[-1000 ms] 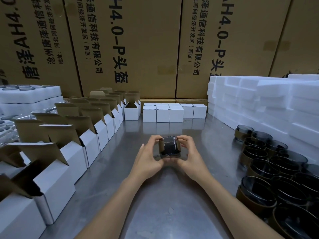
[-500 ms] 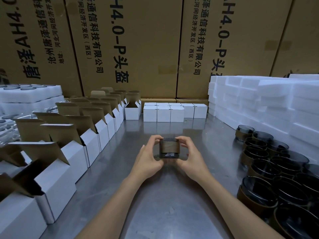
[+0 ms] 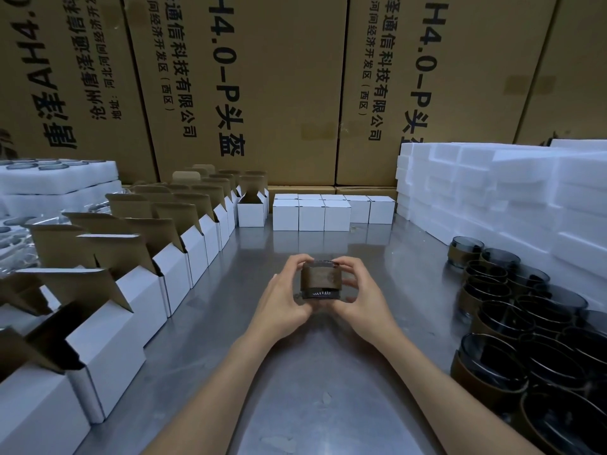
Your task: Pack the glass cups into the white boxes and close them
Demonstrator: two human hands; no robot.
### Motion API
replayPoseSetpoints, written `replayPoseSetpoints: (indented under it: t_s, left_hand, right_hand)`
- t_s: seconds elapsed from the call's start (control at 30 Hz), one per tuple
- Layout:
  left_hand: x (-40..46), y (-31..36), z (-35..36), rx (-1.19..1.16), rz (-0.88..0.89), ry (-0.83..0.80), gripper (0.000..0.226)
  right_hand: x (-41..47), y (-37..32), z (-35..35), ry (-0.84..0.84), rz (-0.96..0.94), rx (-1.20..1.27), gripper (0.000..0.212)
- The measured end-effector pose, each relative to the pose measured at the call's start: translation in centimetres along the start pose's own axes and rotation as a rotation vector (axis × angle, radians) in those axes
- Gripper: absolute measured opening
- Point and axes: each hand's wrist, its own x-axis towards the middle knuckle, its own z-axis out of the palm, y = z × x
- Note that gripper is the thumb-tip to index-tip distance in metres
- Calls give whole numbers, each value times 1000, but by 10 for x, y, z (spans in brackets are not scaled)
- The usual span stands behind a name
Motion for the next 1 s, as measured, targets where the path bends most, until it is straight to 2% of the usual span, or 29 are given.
replayPoseSetpoints:
  t_s: [0.1, 0.33, 0.53, 0.87, 1.0]
  left_hand:
    - [0, 0, 1, 44, 92, 40, 65]
    - [-2, 2, 1, -52, -8, -62, 56]
    - [-2, 2, 1, -119, -98, -151, 53]
    - [0, 0, 1, -80, -83, -62, 49]
    - [0, 0, 1, -32, -55, -25, 45]
  right_hand:
    - [-1, 1, 1, 39, -24, -40, 62]
    - [-2, 3, 3, 28, -62, -271, 61]
    - [-3, 2, 4, -30, -22, -261, 61]
    - [-5, -3, 3, -127, 46, -151, 56]
    - [-6, -4, 4, -148, 27, -256, 56]
